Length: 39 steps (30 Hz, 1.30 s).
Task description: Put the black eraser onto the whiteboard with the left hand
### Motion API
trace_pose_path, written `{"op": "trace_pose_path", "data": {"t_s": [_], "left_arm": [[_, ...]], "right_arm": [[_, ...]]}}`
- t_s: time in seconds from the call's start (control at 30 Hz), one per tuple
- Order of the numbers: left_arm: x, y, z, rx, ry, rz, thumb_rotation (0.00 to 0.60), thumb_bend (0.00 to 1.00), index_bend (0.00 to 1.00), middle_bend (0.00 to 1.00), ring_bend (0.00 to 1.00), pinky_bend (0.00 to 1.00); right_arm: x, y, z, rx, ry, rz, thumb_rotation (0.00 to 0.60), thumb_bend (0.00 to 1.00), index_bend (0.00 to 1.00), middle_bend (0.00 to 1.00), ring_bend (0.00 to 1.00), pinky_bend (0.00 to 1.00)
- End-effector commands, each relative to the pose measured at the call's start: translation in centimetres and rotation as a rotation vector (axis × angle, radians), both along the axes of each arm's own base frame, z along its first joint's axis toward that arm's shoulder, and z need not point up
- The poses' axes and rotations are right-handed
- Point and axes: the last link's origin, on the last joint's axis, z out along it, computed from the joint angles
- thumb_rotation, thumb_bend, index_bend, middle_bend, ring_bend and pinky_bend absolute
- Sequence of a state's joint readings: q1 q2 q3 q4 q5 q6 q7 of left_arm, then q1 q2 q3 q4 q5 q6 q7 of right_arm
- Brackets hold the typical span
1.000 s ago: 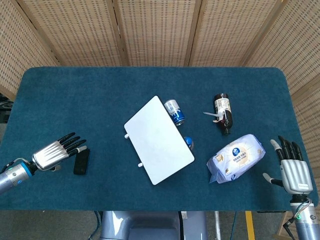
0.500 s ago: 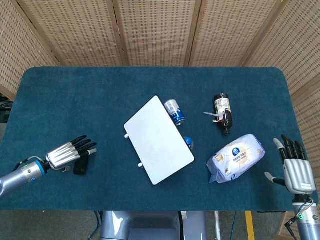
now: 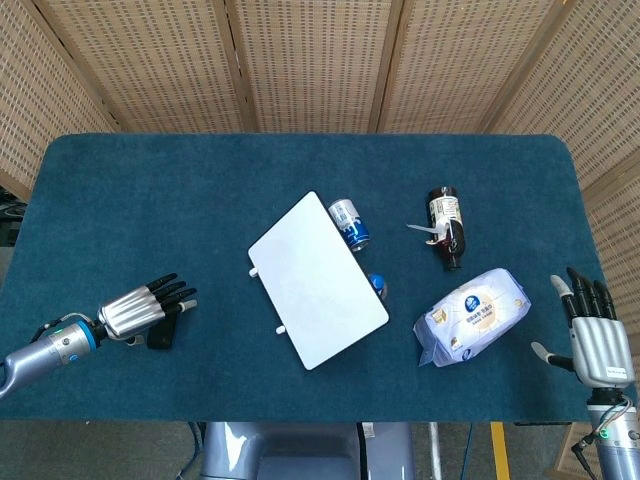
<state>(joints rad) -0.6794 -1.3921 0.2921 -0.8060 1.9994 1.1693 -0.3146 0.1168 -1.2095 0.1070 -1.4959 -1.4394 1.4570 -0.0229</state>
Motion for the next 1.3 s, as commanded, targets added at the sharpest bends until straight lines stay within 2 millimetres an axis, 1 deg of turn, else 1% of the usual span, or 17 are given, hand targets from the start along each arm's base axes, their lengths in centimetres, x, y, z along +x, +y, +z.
{"op": "trace_pose_path", "data": {"t_s": [0.03,0.3,0.67,1.0,1.3], "left_arm": [[0.1,0.1,0.0,0.001,-0.001,0.000,0.600,0.10,0.00,0.00,0.00,0.00],[0.2,0.0,-0.6,-0.009,0.007,0.003,0.600,0.10,0.01,0.00,0.00,0.00],[-0.1,-0.3,-0.9,-0.015,0.013,0.027,0.600,0.11,0.18,0.00,0.00,0.00],[-0.5,-0.6,-1.2,-0.015,0.005,0.044,0.600,0.12,0.24,0.00,0.00,0.00],[-0.7,-0.5,-1.2,-0.009,0.012,0.053,0.600,0.20,0.31,0.00,0.00,0.00]], "right_arm": [[0.0,0.0,0.0,-0.001,0.000,0.001,0.600,0.00,0.07,0.00,0.00,0.00],[0.1,0.1,0.1,-0.009,-0.004,0.010,0.600,0.00,0.07,0.00,0.00,0.00],[0.1,0.0,0.2,-0.017,-0.009,0.018,0.600,0.00,0.07,0.00,0.00,0.00],[0.2,0.1,0.1,-0.016,-0.009,0.020,0.600,0.00,0.07,0.00,0.00,0.00],[0.2,0.1,0.1,-0.018,-0.009,0.020,0.600,0.00,0.07,0.00,0.00,0.00]]}}
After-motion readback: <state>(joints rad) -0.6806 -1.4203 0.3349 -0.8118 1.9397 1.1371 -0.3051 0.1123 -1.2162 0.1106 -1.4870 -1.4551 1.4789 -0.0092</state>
